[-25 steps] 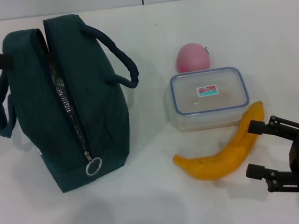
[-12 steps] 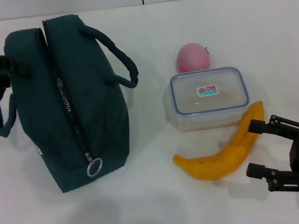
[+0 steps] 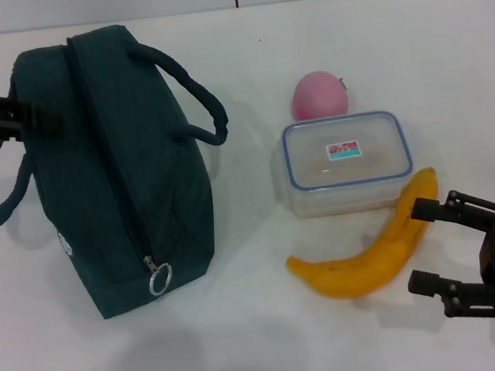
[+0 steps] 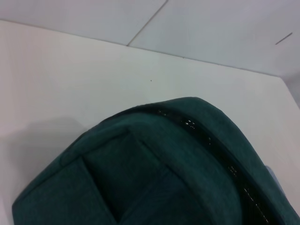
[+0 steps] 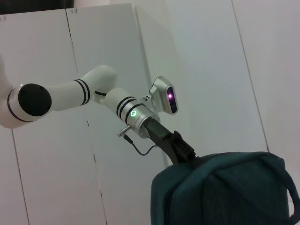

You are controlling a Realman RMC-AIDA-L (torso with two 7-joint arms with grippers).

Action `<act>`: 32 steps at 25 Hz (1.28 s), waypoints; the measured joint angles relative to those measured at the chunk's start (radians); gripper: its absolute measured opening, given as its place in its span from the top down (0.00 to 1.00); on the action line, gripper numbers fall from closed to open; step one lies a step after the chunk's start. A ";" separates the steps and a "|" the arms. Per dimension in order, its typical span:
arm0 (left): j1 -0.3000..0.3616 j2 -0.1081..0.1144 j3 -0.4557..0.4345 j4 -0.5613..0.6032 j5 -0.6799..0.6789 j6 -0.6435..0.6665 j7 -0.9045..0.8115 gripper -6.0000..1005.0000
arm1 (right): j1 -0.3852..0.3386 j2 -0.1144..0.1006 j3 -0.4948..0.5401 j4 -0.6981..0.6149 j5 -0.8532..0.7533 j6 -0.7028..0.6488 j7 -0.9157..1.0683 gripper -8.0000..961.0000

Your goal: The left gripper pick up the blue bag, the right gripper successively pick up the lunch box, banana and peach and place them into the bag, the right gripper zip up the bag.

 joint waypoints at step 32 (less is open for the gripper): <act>0.014 -0.014 0.006 -0.012 -0.141 0.049 -0.021 0.96 | -0.027 -0.005 0.004 0.233 0.501 0.082 0.577 0.16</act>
